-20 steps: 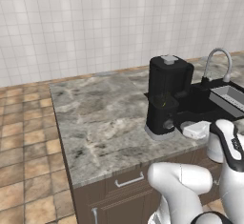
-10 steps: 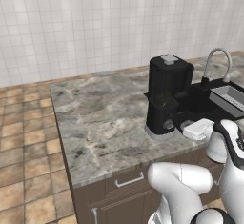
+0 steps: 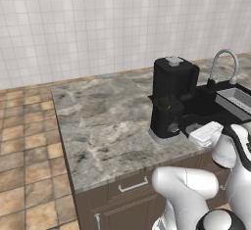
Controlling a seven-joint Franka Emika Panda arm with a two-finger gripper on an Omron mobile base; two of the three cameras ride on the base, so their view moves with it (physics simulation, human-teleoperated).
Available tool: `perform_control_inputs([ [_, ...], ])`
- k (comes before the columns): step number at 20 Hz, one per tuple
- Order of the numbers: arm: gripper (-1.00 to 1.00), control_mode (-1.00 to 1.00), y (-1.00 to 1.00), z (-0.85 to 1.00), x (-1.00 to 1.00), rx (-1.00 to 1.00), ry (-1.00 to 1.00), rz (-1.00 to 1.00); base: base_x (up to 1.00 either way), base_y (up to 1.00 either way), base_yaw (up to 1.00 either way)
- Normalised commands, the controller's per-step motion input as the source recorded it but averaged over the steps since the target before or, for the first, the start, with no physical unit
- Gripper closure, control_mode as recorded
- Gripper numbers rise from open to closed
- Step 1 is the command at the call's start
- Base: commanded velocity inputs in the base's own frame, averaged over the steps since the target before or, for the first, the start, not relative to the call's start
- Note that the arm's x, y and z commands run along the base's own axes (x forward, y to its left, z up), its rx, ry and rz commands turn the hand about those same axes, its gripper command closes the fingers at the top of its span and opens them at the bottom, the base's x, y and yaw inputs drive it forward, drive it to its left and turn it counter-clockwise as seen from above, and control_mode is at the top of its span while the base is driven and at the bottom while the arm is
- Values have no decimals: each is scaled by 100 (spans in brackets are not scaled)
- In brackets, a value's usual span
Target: Grab the lemon wedges from the fridge, place them in the blender, close the lid, and turn on the blender to create a marinade.
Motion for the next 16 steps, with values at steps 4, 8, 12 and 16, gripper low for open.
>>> perform_control_inputs([
  [4,100,-100,97,-56,-18,-2,-5,-28,0,0,0],
  [8,100,-100,83,-25,-1,0,-5,-27,0,0,0],
  [12,100,-100,3,-1,0,0,0,0,0,0,0],
  [16,100,-100,73,-9,0,0,-1,0,0,0,0],
])
